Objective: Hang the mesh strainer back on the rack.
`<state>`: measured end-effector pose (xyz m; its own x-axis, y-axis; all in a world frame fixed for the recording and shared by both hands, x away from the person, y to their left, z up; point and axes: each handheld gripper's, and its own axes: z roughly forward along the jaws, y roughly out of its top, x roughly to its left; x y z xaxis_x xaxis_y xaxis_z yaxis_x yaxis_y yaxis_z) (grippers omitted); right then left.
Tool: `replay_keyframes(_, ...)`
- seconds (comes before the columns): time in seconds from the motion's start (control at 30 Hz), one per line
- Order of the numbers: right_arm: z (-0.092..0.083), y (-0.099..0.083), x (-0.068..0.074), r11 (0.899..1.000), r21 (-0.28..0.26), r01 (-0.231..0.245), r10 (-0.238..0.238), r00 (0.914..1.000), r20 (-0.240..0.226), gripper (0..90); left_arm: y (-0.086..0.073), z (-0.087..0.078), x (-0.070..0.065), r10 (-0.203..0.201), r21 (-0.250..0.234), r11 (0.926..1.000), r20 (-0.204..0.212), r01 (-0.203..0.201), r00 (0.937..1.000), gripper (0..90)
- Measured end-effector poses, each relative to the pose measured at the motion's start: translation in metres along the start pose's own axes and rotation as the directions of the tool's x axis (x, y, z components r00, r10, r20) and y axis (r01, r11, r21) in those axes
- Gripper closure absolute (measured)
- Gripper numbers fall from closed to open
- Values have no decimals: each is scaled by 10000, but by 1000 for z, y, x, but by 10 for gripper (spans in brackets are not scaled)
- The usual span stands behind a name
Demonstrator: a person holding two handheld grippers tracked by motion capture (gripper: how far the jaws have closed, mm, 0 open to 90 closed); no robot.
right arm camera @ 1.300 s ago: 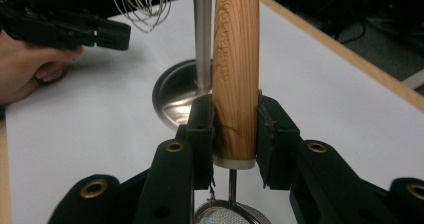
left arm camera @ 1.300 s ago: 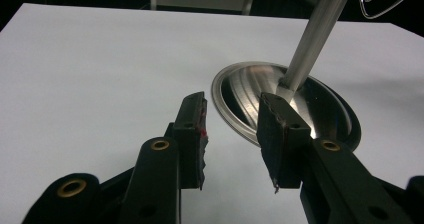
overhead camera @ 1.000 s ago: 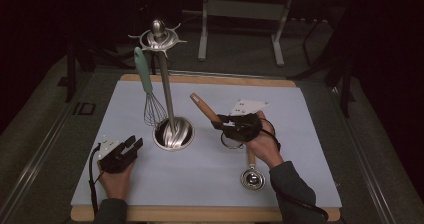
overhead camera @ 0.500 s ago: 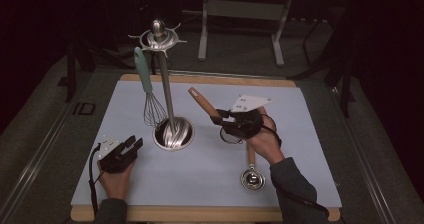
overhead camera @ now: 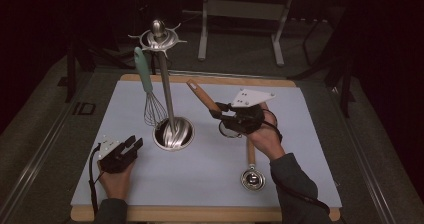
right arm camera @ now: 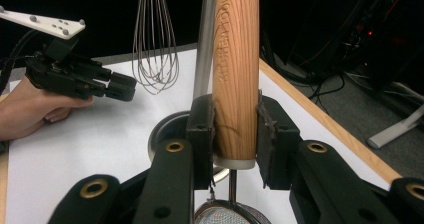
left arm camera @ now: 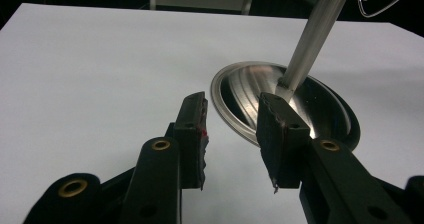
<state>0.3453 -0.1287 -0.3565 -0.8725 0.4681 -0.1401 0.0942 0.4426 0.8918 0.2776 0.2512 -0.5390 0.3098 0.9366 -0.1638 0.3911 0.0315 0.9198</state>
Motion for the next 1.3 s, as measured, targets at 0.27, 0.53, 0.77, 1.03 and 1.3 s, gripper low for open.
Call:
replay_keyframes(0.27, -2, 6, 0, 9996, -292, 48, -46, 10000, 59, 710, 0, 0, 0, 37, 0, 10000, -24, -37, 10000, 650)
replay_keyframes(0.53, -4, 11, 2, 9982, -591, 53, -53, 10000, 1, 710, 0, 0, 0, 36, -6, 10000, -26, -36, 10000, 650)
replay_keyframes(0.77, -5, 17, 4, 9965, -834, 94, -93, 10000, 24, 710, 0, -1, 0, 39, -1, 10000, -27, -39, 10000, 650)
replay_keyframes(1.03, -7, 23, 6, 9941, -1063, 223, -227, 9997, -29, 710, 0, -1, 0, 32, -3, 10000, -26, -32, 10000, 650)
replay_keyframes(1.3, -8, 27, 7, 9906, -1360, 171, -178, 9998, -41, 710, 0, 0, 0, 24, 3, 10000, -21, -24, 10000, 649)
